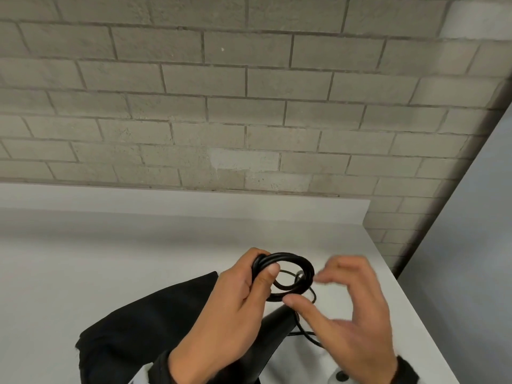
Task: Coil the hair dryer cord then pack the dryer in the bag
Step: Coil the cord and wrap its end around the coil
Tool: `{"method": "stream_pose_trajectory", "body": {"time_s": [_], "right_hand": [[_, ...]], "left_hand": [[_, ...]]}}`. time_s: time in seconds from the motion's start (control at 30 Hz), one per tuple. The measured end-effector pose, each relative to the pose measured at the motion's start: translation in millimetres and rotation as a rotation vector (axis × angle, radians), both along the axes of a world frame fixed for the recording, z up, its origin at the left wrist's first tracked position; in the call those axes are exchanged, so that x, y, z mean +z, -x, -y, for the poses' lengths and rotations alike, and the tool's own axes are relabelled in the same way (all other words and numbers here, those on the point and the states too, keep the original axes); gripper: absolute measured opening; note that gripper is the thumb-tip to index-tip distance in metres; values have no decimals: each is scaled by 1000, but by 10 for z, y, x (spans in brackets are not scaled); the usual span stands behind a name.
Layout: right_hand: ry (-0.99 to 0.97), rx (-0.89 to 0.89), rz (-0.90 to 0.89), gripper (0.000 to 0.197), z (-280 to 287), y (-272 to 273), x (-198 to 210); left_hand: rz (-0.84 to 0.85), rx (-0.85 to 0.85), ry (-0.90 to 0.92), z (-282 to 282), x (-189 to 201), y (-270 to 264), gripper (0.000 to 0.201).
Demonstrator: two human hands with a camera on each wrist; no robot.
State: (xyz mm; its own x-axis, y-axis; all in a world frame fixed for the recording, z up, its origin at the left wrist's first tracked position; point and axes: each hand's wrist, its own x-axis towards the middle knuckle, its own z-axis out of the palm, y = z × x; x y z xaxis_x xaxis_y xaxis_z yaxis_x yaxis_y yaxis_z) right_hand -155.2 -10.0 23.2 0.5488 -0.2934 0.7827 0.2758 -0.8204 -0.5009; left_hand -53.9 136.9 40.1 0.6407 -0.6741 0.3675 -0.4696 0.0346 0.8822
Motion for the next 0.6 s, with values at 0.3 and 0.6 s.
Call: {"method": "stream_pose_trajectory", "body": {"time_s": [0.3, 0.6], "right_hand": [[109, -165, -221, 21, -244, -121, -125], [-1281, 487, -543, 38, -174, -54, 493]], "left_hand": [[-46, -11, 34, 23, 16, -37, 21], [-9, -86, 24, -9, -51, -137, 27]]}}
